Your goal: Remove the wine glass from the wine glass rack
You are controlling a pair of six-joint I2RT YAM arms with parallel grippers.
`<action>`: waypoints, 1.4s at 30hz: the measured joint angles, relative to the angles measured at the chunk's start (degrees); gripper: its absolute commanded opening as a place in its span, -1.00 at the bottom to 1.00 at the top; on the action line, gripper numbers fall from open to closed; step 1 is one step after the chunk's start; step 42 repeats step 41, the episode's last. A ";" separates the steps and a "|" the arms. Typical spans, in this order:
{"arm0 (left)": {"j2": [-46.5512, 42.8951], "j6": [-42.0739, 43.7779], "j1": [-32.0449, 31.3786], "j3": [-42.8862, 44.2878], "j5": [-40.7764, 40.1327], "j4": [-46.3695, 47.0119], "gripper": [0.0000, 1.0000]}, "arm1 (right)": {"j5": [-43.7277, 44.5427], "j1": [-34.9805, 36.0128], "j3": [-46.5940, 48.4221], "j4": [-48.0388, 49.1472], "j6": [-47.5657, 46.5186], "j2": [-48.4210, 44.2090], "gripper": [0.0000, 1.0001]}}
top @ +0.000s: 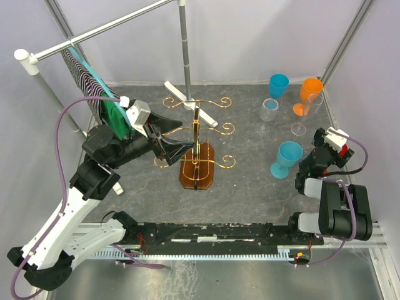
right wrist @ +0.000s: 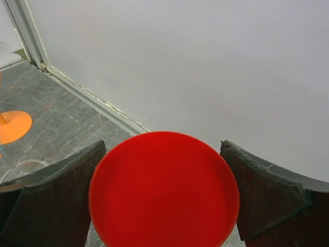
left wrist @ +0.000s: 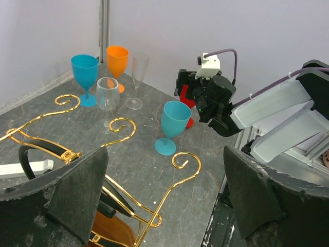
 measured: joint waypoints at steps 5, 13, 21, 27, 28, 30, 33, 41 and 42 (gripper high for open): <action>-0.24 0.00 0.00 0.00 -0.02 0.02 0.98 | 0.02 1.05 0.00 -0.72 -1.18 -2.47 0.99; -0.66 0.00 0.00 -0.07 -0.35 0.00 0.98 | 0.20 4.17 3.37 -15.61 -1.66 -18.29 0.99; -0.94 -0.07 0.00 0.11 -4.85 -1.46 0.98 | -3.04 7.65 17.20 -45.55 2.91 -31.21 0.99; 5.07 -1.44 -0.07 9.68 -20.96 -13.14 0.98 | -27.34 9.66 53.77 -79.65 13.46 -18.91 0.99; 6.58 -2.01 -0.04 11.82 -25.14 -15.80 0.98 | -31.63 10.21 57.94 -82.93 14.86 -16.46 0.99; 9.68 -3.28 -0.04 15.21 -33.53 -20.74 0.98 | -38.93 11.69 63.08 -88.46 16.90 -12.31 0.99; 13.53 -4.46 -0.04 17.97 -42.88 -26.99 0.98 | -46.45 14.43 66.14 -95.21 18.60 -7.23 0.99; 17.84 -6.29 -0.04 18.88 -53.81 -35.23 0.98 | -54.18 19.37 72.30 -107.27 19.34 -2.54 0.99; 17.84 -6.29 -0.04 18.88 -53.81 -35.23 0.98 | -54.18 19.37 72.30 -107.27 19.34 -2.54 0.99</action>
